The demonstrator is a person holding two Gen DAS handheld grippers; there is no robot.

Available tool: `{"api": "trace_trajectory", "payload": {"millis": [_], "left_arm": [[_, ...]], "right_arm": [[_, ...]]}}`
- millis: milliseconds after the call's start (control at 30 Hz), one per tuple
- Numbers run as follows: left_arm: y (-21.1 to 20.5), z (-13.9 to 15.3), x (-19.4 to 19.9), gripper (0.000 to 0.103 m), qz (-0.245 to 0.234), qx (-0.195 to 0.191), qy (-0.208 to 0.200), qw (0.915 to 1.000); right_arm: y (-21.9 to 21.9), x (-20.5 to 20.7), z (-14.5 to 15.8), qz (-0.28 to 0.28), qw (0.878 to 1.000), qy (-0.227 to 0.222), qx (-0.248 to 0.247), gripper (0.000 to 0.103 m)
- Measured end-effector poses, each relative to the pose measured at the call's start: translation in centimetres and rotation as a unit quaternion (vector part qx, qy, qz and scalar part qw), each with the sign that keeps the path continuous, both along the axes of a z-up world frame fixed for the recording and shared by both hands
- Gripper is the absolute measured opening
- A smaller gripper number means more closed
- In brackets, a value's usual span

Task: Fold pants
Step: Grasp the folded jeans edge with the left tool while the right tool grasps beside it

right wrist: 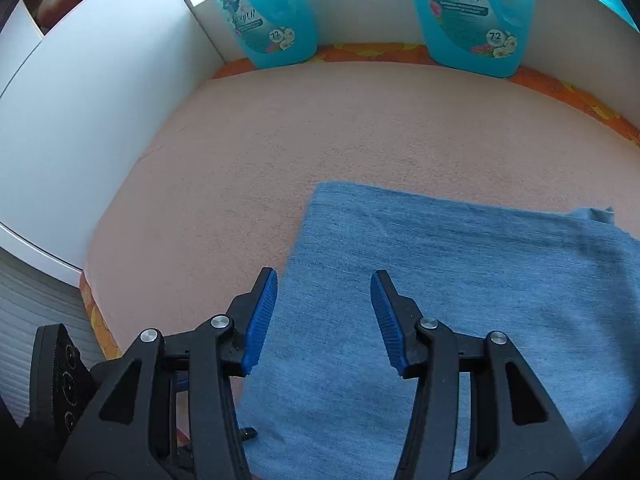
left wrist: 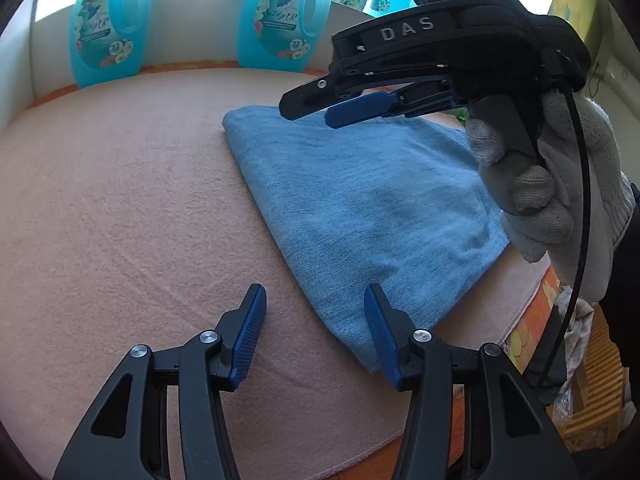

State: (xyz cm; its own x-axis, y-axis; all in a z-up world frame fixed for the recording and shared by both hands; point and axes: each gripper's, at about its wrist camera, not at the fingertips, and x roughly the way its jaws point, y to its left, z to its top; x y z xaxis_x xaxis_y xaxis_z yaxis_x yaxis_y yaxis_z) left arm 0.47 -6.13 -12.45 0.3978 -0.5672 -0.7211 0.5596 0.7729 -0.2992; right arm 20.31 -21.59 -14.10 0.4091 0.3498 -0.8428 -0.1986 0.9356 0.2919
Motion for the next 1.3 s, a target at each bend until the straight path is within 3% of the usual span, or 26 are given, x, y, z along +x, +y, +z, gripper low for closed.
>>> {"api": "trace_trajectory", "payload": {"millis": [233, 400, 500, 600, 633, 733, 900, 967, 1033, 1133, 1167, 1200, 1300], "left_arm": [[0.1, 0.0, 0.1, 0.050, -0.005, -0.027, 0.013, 0.9995], [0.1, -0.1, 0.1, 0.050, -0.005, -0.043, 0.023, 0.9988], [0.5, -0.1, 0.2, 0.050, 0.001, -0.053, 0.029, 0.9982], [0.8, -0.2, 0.6, 0.050, 0.011, -0.061, 0.040, 0.9973], [0.9, -0.3, 0.8, 0.050, 0.016, -0.061, 0.043, 0.9971], [1.2, -0.3, 1.3, 0.058, 0.032, -0.068, 0.060, 0.9954], [0.3, -0.3, 1.9, 0.059, 0.034, -0.095, 0.084, 0.9913], [-0.3, -0.5, 1.9, 0.054, 0.034, -0.099, 0.092, 0.9903], [-0.6, -0.7, 1.7, 0.027, 0.044, -0.104, 0.095, 0.9890], [-0.6, -0.2, 1.3, 0.019, 0.049, -0.110, 0.078, 0.9897], [-0.8, 0.0, 1.0, 0.018, 0.048, -0.110, 0.073, 0.9901], [-1.0, 0.0, 0.9, 0.018, 0.047, -0.109, 0.068, 0.9906], [-0.9, 0.3, 0.7, 0.018, 0.047, -0.111, 0.057, 0.9911]], "right_arm": [[5.1, 3.0, -2.7, 0.024, 0.994, 0.062, -0.086, 0.051], [7.3, 3.5, -3.5, 0.040, 0.984, 0.069, -0.160, 0.051], [7.6, 3.4, -3.5, 0.043, 0.979, 0.065, -0.188, 0.035], [6.2, 3.5, -2.9, 0.033, 0.986, 0.065, -0.151, 0.010], [5.6, 3.5, -2.4, 0.029, 0.988, 0.061, -0.136, 0.008], [4.3, 2.9, -1.0, 0.024, 0.994, 0.037, -0.101, 0.005], [1.9, 2.0, 0.3, 0.008, 0.999, 0.014, -0.049, 0.004], [1.4, 1.7, 0.5, 0.004, 0.999, 0.010, -0.039, 0.004], [0.8, 1.3, 0.9, 0.000, 1.000, 0.004, -0.031, 0.004], [0.8, 0.9, 1.6, 0.004, 1.000, -0.007, -0.029, 0.004], [0.7, 0.6, 1.6, -0.001, 1.000, -0.006, -0.029, 0.005], [0.9, 0.6, 1.5, -0.004, 0.999, -0.001, -0.031, 0.013], [1.2, 0.3, 1.7, 0.001, 0.999, -0.001, -0.047, 0.059]]}}
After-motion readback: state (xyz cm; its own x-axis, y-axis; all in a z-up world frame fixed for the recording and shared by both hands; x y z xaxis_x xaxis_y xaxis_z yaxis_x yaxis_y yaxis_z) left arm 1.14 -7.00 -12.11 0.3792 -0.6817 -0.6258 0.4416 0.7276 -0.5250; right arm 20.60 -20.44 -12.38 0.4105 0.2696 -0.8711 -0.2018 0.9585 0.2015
